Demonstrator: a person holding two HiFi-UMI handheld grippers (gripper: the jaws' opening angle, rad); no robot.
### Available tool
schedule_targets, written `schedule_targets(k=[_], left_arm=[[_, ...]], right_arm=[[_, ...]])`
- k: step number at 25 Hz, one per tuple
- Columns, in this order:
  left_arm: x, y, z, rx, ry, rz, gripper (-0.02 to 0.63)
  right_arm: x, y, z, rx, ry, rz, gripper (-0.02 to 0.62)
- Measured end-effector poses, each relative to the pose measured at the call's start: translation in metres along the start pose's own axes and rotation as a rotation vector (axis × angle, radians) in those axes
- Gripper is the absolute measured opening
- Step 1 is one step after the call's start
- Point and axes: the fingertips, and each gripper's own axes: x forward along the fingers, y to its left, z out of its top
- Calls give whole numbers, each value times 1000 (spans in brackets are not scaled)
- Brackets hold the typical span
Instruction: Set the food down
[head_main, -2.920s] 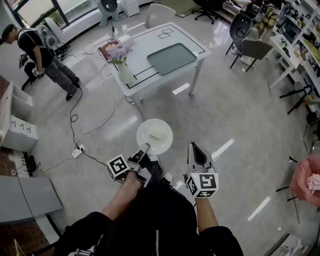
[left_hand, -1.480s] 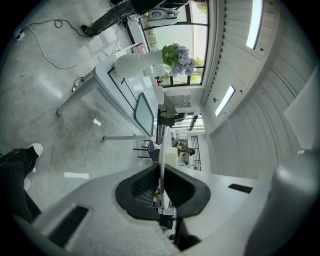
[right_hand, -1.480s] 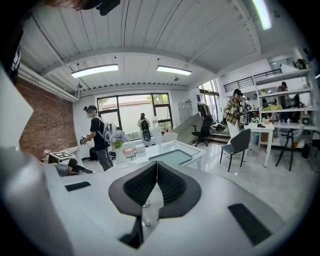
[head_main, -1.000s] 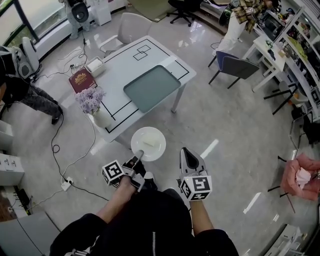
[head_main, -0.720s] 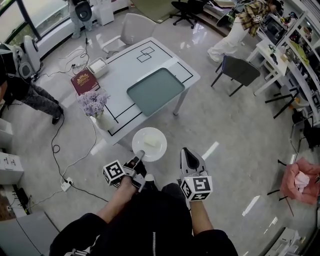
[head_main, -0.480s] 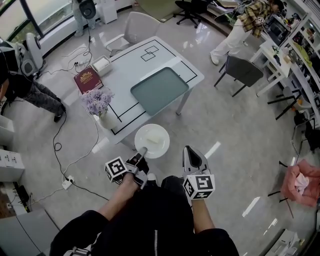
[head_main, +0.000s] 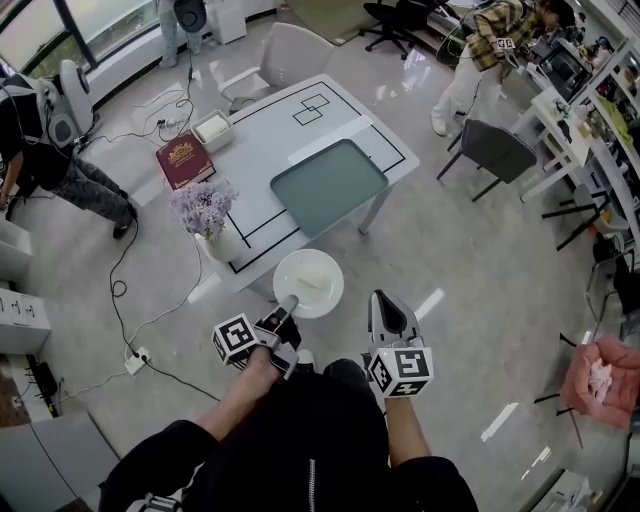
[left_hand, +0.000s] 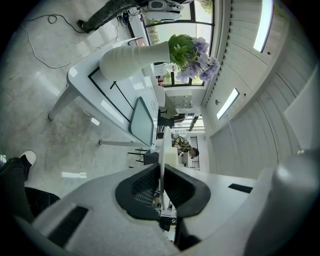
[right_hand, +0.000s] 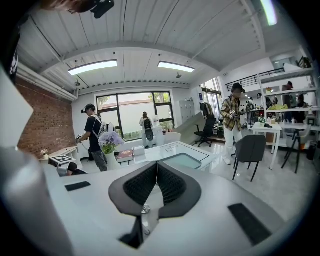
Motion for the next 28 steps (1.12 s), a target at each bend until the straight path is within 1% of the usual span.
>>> schedule_targets(k=[7, 13, 17, 21, 28], left_arm=[[14, 0, 6, -3, -3, 9, 21], [33, -2, 6, 0, -6, 27, 21], [50, -5, 8, -6, -23, 34, 21], [71, -13, 9, -20, -53, 34, 21], [95, -26, 17, -21, -131, 44, 21]], right_arm=[[13, -12, 3, 3, 6, 0, 11], [25, -32, 2, 10, 38, 5, 11], [41, -43, 7, 3, 53, 36, 11], [60, -60, 19, -5, 58, 74, 11], [83, -81, 34, -10, 70, 148, 11]])
